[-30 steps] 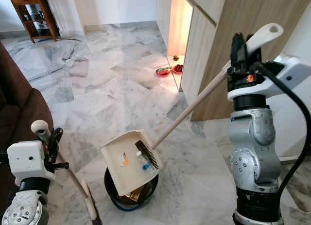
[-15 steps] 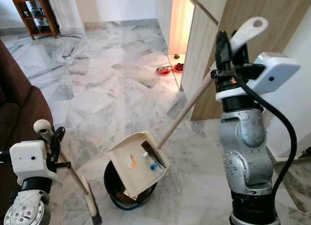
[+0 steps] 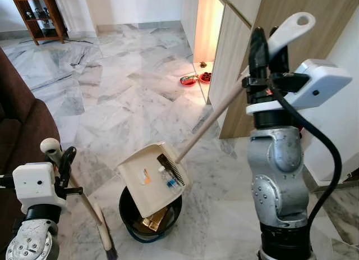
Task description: Sweep floor
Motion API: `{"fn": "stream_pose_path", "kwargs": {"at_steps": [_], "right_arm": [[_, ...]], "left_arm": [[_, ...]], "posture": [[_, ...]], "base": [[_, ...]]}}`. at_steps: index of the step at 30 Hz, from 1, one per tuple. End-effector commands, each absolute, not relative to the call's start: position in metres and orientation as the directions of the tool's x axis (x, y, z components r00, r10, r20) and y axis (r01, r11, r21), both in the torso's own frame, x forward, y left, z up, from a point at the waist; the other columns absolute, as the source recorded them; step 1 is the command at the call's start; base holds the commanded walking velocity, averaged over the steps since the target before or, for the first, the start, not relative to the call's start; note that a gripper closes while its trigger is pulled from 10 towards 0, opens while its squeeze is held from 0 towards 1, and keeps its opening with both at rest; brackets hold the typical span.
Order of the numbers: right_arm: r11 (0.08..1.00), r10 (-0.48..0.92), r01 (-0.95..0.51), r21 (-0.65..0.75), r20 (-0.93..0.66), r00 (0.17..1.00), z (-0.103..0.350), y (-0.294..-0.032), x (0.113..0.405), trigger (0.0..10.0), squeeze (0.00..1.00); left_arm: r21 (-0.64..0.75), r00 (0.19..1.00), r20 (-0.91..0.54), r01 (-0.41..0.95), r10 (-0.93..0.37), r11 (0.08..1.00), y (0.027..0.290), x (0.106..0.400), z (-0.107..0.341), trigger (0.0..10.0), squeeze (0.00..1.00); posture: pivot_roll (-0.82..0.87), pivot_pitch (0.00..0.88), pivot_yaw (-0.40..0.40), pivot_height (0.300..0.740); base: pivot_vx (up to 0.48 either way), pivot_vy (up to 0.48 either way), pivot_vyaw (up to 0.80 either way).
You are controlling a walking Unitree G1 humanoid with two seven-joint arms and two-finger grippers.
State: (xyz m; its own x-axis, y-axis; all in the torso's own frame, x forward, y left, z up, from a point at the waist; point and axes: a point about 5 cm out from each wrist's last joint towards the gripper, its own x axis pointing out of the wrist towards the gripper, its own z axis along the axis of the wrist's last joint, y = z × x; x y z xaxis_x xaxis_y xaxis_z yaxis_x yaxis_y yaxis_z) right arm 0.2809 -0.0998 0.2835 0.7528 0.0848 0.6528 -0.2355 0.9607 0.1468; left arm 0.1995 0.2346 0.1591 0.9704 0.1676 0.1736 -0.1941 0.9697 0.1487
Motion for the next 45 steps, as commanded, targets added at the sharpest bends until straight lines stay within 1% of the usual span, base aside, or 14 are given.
{"fn": "stream_pose_path", "kwargs": {"at_steps": [1, 7, 14, 20, 22, 27, 29, 33, 34, 35, 38, 45], "right_arm": [[0.944, 0.097, -0.301, 0.139, 0.752, 0.652, 0.303, -0.090, 0.261, 10.0, 0.00], [0.933, 0.168, -0.352, 0.077, 0.771, 0.615, 0.306, -0.075, 0.254, 10.0, 0.00], [0.926, 0.174, -0.368, 0.084, 0.769, 0.615, 0.304, -0.072, 0.253, 10.0, 0.00], [0.928, 0.201, -0.370, 0.039, 0.785, 0.587, 0.306, -0.068, 0.249, 10.0, 0.00], [0.928, 0.235, -0.372, -0.015, 0.799, 0.554, 0.308, -0.062, 0.244, 10.0, 0.00], [0.923, 0.284, -0.375, -0.084, 0.806, 0.519, 0.310, -0.056, 0.240, 10.0, 0.00], [0.922, 0.296, -0.374, -0.101, 0.805, 0.514, 0.310, -0.055, 0.239, 10.0, 0.00], [0.925, 0.277, -0.372, -0.074, 0.803, 0.528, 0.308, -0.055, 0.240, 10.0, 0.00], [0.921, 0.322, -0.359, -0.149, 0.810, 0.490, 0.310, -0.052, 0.237, 10.0, 0.00], [0.917, 0.340, -0.361, -0.171, 0.810, 0.478, 0.310, -0.051, 0.236, 10.0, 0.00], [0.920, 0.300, -0.379, -0.102, 0.807, 0.509, 0.307, -0.050, 0.237, 10.0, 0.00], [0.918, 0.306, -0.380, -0.111, 0.809, 0.502, 0.308, -0.049, 0.235, 10.0, 0.00]], "left_arm": [[0.179, 0.963, 0.218, -0.198, 0.157, 0.964, 0.232, 0.201, 0.165, 10.0, 0.00], [0.181, 0.964, 0.218, -0.194, 0.153, 0.964, 0.232, 0.201, 0.165, 10.0, 0.00], [0.184, 0.965, 0.219, -0.185, 0.143, 0.965, 0.230, 0.202, 0.165, 10.0, 0.00], [0.188, 0.966, 0.220, -0.178, 0.136, 0.966, 0.229, 0.202, 0.164, 10.0, 0.00], [0.192, 0.966, 0.222, -0.176, 0.132, 0.966, 0.229, 0.203, 0.164, 10.0, 0.00], [0.195, 0.967, 0.221, -0.172, 0.127, 0.966, 0.228, 0.203, 0.164, 10.0, 0.00], [0.196, 0.967, 0.221, -0.172, 0.127, 0.966, 0.228, 0.203, 0.164, 10.0, 0.00], [0.198, 0.967, 0.222, -0.172, 0.127, 0.965, 0.228, 0.202, 0.164, 10.0, 0.00], [0.199, 0.967, 0.221, -0.173, 0.127, 0.965, 0.228, 0.202, 0.164, 10.0, 0.00], [0.200, 0.967, 0.221, -0.173, 0.127, 0.965, 0.228, 0.202, 0.164, 10.0, 0.00], [0.204, 0.968, 0.221, -0.168, 0.122, 0.964, 0.228, 0.202, 0.164, 10.0, 0.00], [0.212, 0.968, 0.222, -0.163, 0.115, 0.964, 0.227, 0.203, 0.164, 10.0, 0.00]], "posture": [[0.06, 0.106, -0.007, 0.740], [0.06, 0.105, -0.008, 0.740], [0.06, 0.105, -0.008, 0.740], [0.05, 0.101, -0.007, 0.740], [0.06, 0.101, -0.008, 0.740], [0.06, 0.101, -0.009, 0.740], [0.06, 0.100, -0.009, 0.740], [0.06, 0.102, -0.009, 0.740], [0.06, 0.102, -0.009, 0.740], [0.05, 0.103, -0.010, 0.740], [0.06, 0.105, -0.010, 0.740], [0.06, 0.106, -0.012, 0.740]], "base": [[0.000, 0.000, 0.00], [0.000, 0.000, 0.00], [0.000, 0.000, 0.00], [0.000, 0.000, 0.00], [0.000, 0.000, 0.00], [0.000, 0.000, 0.00], [0.000, 0.000, 0.00], [0.000, 0.000, 0.00], [0.000, 0.000, 0.00], [0.000, 0.000, 0.00], [0.000, 0.000, 0.00], [0.000, 0.000, 0.00]]}}
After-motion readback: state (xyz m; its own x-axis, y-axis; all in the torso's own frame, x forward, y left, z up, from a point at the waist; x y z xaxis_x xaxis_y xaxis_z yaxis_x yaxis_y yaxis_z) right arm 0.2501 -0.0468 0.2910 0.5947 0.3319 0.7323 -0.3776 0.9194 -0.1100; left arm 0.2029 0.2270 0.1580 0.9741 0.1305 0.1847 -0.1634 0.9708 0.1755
